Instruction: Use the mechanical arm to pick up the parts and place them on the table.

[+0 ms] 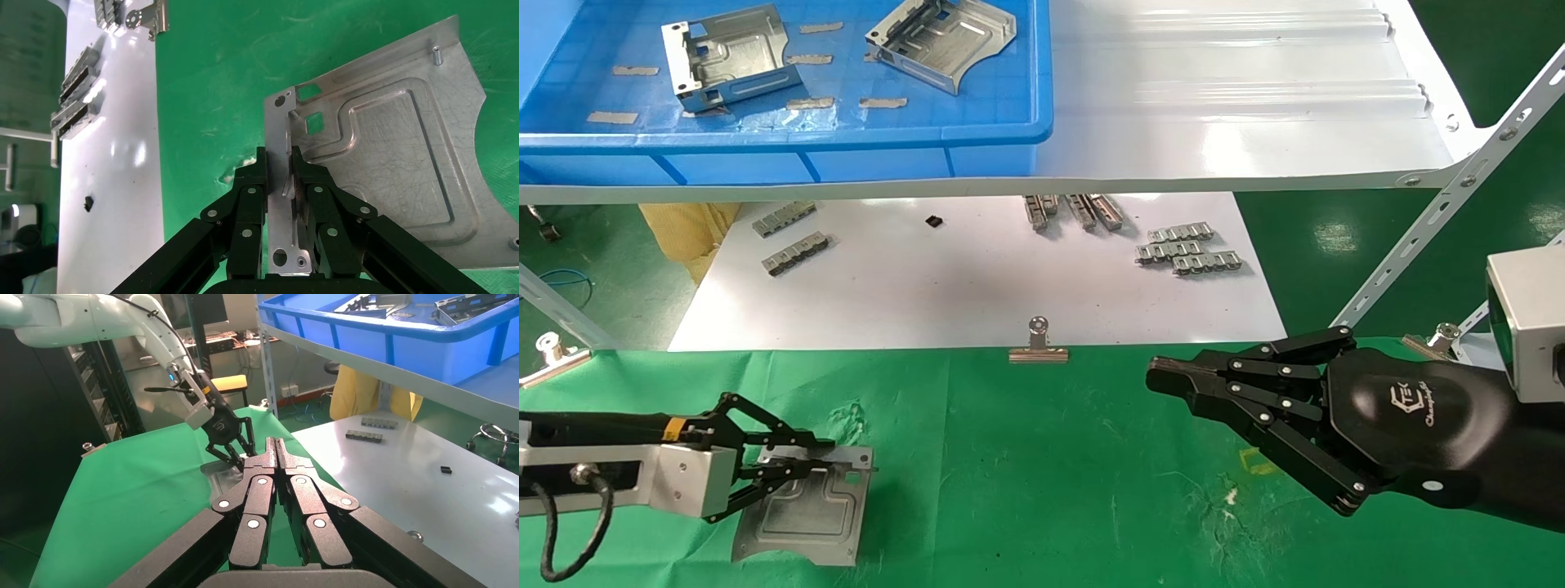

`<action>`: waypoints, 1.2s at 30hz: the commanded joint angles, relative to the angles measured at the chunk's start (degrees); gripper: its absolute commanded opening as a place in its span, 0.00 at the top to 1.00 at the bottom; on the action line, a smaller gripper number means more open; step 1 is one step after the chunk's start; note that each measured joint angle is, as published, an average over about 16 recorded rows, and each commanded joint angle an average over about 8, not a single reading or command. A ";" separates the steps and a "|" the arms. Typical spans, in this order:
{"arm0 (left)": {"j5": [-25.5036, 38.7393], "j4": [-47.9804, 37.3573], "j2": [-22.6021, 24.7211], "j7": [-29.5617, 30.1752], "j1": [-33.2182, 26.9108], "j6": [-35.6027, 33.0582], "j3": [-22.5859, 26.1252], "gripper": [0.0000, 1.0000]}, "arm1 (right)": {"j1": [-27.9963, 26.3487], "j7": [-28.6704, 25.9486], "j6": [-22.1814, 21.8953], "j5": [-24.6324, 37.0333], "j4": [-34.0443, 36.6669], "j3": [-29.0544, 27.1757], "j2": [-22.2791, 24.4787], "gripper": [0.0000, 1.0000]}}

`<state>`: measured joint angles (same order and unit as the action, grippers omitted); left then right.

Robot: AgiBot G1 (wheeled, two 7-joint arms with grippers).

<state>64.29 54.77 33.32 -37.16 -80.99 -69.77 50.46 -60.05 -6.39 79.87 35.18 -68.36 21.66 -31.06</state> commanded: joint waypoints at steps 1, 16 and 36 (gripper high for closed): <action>0.38 0.33 -0.01 -0.13 0.33 0.72 0.10 0.92 | 0.00 0.00 0.00 0.00 0.00 0.00 0.00 1.00; 1.84 1.46 -0.03 -2.08 1.48 2.73 0.43 0.00 | 0.00 0.00 0.00 0.00 0.00 0.00 0.00 1.00; -9.99 4.89 -3.03 9.63 2.25 -0.20 -2.63 0.00 | 0.00 0.00 0.00 0.00 0.00 0.00 0.00 0.69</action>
<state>53.71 59.15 30.44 -27.80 -78.47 -70.59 47.79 -60.05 -6.39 79.87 35.18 -68.36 21.66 -31.06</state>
